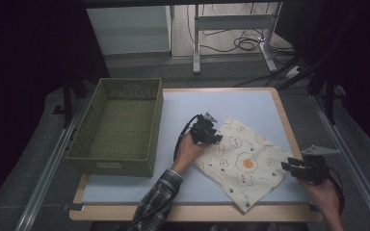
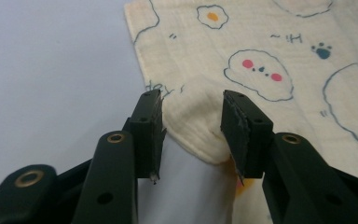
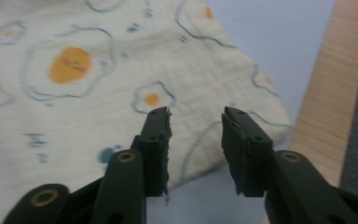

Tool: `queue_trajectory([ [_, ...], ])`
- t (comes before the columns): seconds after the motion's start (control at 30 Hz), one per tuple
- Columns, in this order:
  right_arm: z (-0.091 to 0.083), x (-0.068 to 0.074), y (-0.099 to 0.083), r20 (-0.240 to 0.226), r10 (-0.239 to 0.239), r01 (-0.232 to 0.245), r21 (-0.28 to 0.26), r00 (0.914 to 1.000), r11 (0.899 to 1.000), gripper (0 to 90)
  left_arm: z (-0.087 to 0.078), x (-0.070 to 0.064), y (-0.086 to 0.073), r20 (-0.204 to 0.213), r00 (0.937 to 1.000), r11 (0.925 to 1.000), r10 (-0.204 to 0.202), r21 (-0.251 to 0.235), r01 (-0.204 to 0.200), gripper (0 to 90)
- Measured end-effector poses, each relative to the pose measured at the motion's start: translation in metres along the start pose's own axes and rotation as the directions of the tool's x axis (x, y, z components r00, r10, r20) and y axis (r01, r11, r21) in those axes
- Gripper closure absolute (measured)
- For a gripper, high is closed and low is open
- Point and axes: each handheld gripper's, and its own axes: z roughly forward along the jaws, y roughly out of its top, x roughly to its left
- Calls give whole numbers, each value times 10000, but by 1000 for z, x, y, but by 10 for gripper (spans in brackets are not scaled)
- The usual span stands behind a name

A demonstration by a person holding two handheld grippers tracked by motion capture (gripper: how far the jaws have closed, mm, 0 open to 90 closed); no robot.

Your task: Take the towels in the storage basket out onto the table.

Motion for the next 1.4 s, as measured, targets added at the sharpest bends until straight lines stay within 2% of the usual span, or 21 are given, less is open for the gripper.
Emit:
queue_trajectory([
  [0.07, 5, -2, -4, 357, -48, 43, 140, 9994, 9999, 540, 6, -2, 0, -171, 9998, 9996, 144, 252, -140, 588],
  [0.1, 7, -3, -6, 523, -92, 81, 213, 9986, 9997, 536, 9, -3, -1, -95, 9998, 9997, 153, 199, -151, 611],
  [0.17, 9, -4, -9, 482, 58, -60, 48, 9988, 10000, 546, 10, -3, -4, 0, 10000, 10000, -89, -8, 89, 693],
  [0.2, 9, -4, -10, 574, 163, -161, -28, 9982, 9999, 603, 10, -2, -4, 55, 9998, 9998, -176, -6, 176, 761],
  [0.27, 9, -3, -11, 462, 192, -185, -165, 9987, 9997, 749, 10, -2, -4, 231, 9993, 9996, -285, 9, 284, 868],
  [0.33, 10, -2, -10, 213, 224, -220, -187, 9995, 9996, 856, 9, -2, -4, 240, 9995, 9998, -196, 28, 196, 883],
  [0.37, 11, -1, -9, 206, 218, -214, -174, 9996, 9996, 860, 9, -2, -4, 213, 9997, 9999, -109, 43, 108, 885],
  [0.5, 18, -3, 1, 326, 199, -193, -199, 9993, 9996, 862, 3, 3, -4, -556, 9982, 9995, 243, 192, -233, 885],
  [0.6, 28, -6, 15, 135, 354, -349, -377, 9993, 9987, 862, -6, 14, -8, -830, 9965, 10000, 54, 68, -48, 884],
  [0.7, 40, -7, 33, 81, 274, -270, -461, 9996, 9986, 862, -17, 24, -12, -1203, 9927, 10000, -47, -1, 47, 884],
  [0.77, 46, -8, 45, 101, 191, -186, -484, 9998, 9987, 862, -24, 29, -14, -1487, 9887, 9998, -179, -143, 159, 884],
  [0.97, 62, -14, 70, 144, 72, -64, -568, 9999, 9984, 861, -45, 44, -16, -2337, 9690, 9946, -805, -829, 626, 881],
  [1.03, 67, -16, 75, 213, -1, 11, -463, 9998, 9989, 848, -46, 47, -17, -2111, 9726, 9931, -975, -852, 810, 861],
  [1.1, 68, -15, 77, 284, -4, 18, -489, 9996, 9988, 778, -46, 46, -20, -1981, 9751, 9929, -1001, -839, 849, 757],
  [1.17, 64, -12, 77, 322, -83, 103, -646, 9994, 9979, 745, -46, 41, -24, -1998, 9751, 9930, -961, -875, 799, 708],
  [1.23, 58, -8, 75, 117, -104, 112, -718, 9999, 9974, 725, -47, 37, -29, -1936, 9763, 9923, -972, -949, 800, 671],
  [1.33, 50, 1, 68, -104, -430, 425, -445, 9990, 9981, 714, -48, 29, -37, -1852, 9784, 9921, -923, -1008, 745, 633],
  [1.4, 46, 8, 60, -438, -499, 485, -310, 9978, 9983, 711, -50, 24, -44, -1844, 9793, 9922, -834, -1070, 643, 603],
])
